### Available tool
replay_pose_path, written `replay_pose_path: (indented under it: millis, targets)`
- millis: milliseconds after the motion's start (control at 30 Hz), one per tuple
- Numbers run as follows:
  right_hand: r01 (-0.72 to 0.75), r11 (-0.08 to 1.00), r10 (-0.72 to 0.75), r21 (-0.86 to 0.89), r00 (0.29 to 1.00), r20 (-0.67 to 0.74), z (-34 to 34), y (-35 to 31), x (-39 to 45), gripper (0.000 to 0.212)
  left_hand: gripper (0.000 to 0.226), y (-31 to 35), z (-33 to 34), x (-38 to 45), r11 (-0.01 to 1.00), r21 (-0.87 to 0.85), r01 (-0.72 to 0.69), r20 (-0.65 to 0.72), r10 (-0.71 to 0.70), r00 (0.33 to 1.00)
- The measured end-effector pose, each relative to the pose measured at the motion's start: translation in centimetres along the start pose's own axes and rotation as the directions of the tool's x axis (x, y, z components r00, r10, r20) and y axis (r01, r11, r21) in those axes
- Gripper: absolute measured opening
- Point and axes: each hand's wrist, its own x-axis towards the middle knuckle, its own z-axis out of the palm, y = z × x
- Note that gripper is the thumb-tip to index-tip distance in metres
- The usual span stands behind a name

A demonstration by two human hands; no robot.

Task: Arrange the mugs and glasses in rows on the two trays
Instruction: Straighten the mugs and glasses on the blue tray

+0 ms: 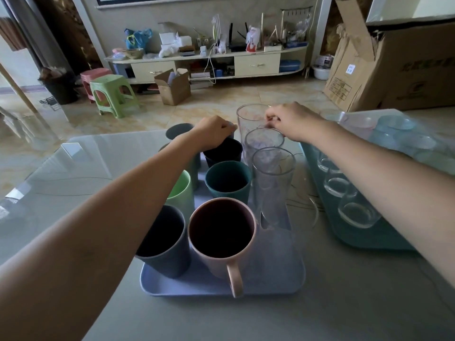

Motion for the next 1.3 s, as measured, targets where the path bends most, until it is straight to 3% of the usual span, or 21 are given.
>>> replay_pose_path:
  millis: [267,467,600,700,833,1133,1300]
  targets:
    - [0.043,0.998,-0.050,-0.048,0.985,-0.167,1.2,0.6,-0.5,0.020,0.028,0.0,1.4,1.6,0.996,-0.002,-0.090,0.018,0.090,0.996]
    - [0.022,1.000,-0.020,0.011,0.994,-0.108,0.8,0.6,-0.5,0.019,0.027,-0.1,1.5,1.4,0.995,-0.026,-0.091,0.000,0.091,0.996]
    - [0.011,0.996,-0.004,0.087,0.997,-0.077,0.7,1.0,-0.9,0.032,0.030,-0.7,0.5,-0.1,0.984,-0.124,-0.128,-0.147,0.109,0.983]
    - [-0.019,0.994,0.033,0.112,0.991,-0.129,0.8,1.4,-1.9,0.044,0.027,-2.0,-0.6,-1.8,0.991,0.011,-0.132,-0.250,0.131,0.959]
    - [-0.042,0.993,0.056,0.108,0.989,-0.135,1.0,1.4,-3.1,0.046,0.019,-3.7,-1.2,-3.5,0.978,0.203,-0.058,-0.167,0.093,0.982]
    - [-0.071,0.995,0.076,0.070,0.994,-0.078,0.3,1.1,-5.8,0.048,0.022,-3.7,0.1,-3.5,0.994,0.108,-0.001,-0.274,0.031,0.961]
    - [-0.087,0.992,0.091,0.089,0.995,-0.046,-0.2,1.4,-7.8,0.043,0.019,-3.5,0.2,-3.4,0.990,0.141,0.016,-0.297,0.027,0.954]
